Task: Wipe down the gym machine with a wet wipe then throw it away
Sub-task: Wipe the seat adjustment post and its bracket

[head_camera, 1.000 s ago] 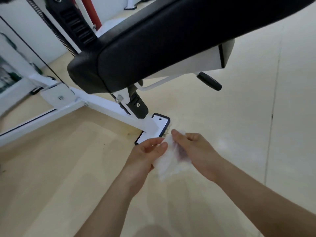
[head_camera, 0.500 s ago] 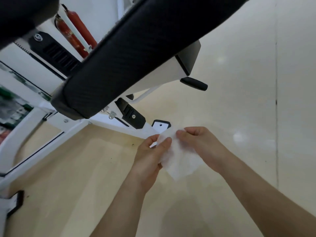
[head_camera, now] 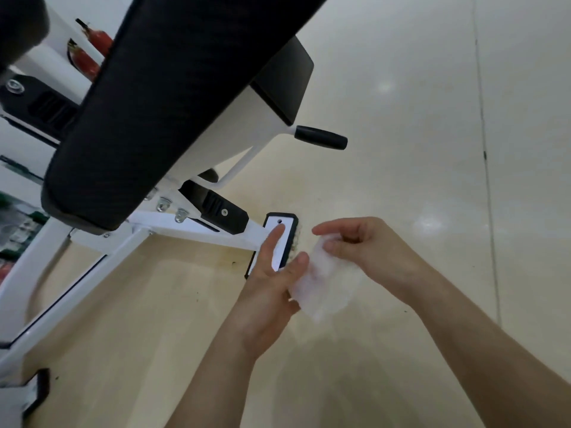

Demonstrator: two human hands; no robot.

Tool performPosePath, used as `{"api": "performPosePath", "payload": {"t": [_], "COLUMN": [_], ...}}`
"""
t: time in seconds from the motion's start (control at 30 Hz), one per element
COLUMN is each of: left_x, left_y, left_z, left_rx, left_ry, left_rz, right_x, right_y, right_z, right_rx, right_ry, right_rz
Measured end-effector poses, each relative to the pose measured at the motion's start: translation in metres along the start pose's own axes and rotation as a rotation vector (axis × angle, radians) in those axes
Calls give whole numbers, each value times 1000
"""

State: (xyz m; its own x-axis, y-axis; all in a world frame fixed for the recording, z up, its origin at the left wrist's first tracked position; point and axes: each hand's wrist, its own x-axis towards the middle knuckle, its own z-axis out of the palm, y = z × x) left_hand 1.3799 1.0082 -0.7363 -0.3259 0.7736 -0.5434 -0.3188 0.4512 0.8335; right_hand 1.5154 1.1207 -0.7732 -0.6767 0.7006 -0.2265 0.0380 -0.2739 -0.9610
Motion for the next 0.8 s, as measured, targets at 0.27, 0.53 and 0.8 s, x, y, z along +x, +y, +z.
{"api": "performPosePath", "payload": {"t": [0.27,0.53,0.8], "left_x": [11,9,26], "left_y": [13,26,39], "left_z": [4,10,44], "left_rx": [738,291,344], "left_ry": [317,238,369], "left_rz": [307,201,400], "right_x": [4,1,21], "right_y": [8,8,-26], "right_z": [-8,-7,-13], "right_rx": [-822,623,206], "right_ry": [127,-41,556], "right_rz": [-207,136,-164]}}
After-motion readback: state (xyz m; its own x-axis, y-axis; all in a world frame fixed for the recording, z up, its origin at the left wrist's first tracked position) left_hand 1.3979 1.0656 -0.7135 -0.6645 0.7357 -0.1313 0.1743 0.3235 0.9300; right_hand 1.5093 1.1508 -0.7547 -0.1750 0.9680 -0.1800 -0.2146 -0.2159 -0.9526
